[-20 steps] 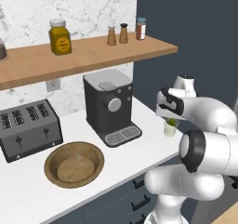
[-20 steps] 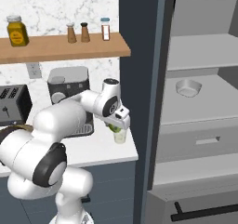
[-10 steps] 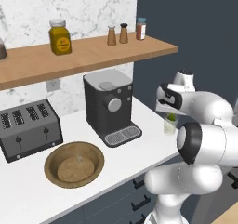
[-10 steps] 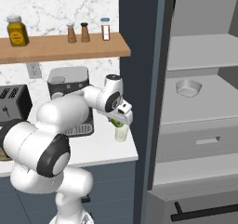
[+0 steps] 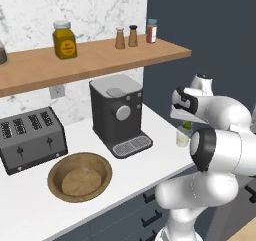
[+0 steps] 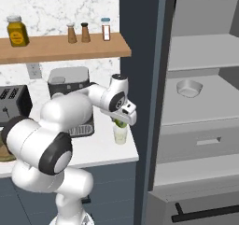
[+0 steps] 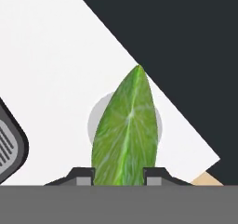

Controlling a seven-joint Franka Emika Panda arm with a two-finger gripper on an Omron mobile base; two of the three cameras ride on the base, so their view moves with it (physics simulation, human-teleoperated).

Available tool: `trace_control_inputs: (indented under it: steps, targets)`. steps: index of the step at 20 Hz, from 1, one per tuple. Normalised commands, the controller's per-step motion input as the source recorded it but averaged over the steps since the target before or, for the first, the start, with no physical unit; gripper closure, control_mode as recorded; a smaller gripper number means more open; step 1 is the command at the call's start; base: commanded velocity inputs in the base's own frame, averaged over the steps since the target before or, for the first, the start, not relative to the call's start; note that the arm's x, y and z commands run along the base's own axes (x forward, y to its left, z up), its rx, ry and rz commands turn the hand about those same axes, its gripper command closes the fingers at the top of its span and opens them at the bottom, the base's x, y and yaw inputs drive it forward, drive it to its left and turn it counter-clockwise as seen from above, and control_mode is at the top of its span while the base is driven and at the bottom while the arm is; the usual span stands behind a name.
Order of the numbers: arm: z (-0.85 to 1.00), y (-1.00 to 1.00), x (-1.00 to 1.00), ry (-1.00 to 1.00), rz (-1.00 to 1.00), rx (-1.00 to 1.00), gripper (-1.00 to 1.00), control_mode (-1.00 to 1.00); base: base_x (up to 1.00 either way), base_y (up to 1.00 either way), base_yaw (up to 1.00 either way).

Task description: Grab a lemon wedge from the fridge and one ice cube from the ice bowl, and put them in the glass of lemonade.

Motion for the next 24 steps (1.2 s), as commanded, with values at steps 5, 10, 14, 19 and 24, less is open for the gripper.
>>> trace_control_inputs:
  steps: [5, 10, 14, 19, 24]
  targets:
    - [-0.10, 0.00, 0.13, 0.00, 0.00, 0.00, 1.00, -1.00, 0.00, 0.00, 0.00]
    - [-0.47, 0.00, -0.05, 0.01, 0.00, 0.00, 1.00, -1.00, 0.00, 0.00, 0.00]
    - [-0.03, 0.00, -0.04, 0.00, 0.00, 0.00, 1.00, -1.00, 0.00, 0.00, 0.00]
    - [0.00, 0.00, 0.00, 0.00, 0.00, 0.00, 1.00, -1.00, 0.00, 0.00, 0.00]
    - [0.00, 0.00, 0.00, 0.00, 0.00, 0.00, -1.00, -1.00, 0.00, 0.00, 0.00]
